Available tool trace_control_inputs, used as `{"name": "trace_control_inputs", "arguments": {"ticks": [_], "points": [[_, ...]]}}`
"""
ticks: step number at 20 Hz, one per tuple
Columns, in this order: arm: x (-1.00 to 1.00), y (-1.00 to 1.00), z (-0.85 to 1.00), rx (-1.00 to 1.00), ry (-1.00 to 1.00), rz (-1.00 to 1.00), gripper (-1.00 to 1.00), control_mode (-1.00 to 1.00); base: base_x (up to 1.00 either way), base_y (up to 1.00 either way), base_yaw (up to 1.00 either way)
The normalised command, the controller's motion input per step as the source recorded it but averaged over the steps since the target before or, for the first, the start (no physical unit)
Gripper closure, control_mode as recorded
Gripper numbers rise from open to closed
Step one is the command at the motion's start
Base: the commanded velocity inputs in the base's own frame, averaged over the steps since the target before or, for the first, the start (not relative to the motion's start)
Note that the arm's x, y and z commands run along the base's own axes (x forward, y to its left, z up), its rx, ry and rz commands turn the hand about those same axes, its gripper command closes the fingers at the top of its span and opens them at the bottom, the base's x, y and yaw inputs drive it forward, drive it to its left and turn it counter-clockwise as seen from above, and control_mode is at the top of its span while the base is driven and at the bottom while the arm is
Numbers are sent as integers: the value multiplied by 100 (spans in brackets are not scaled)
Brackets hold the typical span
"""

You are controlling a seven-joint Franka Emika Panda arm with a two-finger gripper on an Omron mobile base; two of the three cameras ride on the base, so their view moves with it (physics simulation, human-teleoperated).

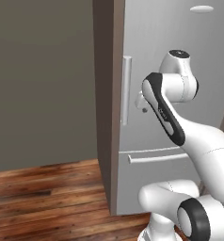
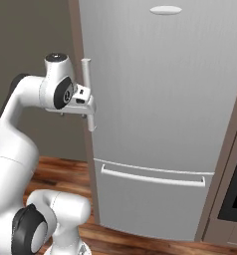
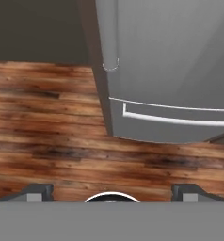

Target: Open the fridge, remove the banana, broccoli, and chicken drumstick, and place them on any counter.

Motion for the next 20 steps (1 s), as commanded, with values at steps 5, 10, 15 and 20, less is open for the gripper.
{"name": "trace_control_inputs", "arguments": {"ticks": [5, 10, 15, 20], "points": [[2, 12, -18, -5, -23, -5, -100, -100, 0, 0, 0], [0, 1, -16, -12, -49, -11, -100, -100, 0, 0, 0], [44, 0, 0, 1, -21, -6, -100, -100, 0, 0, 0], [41, 5, 3, 9, 0, 0, -100, -100, 0, 0, 0]]}}
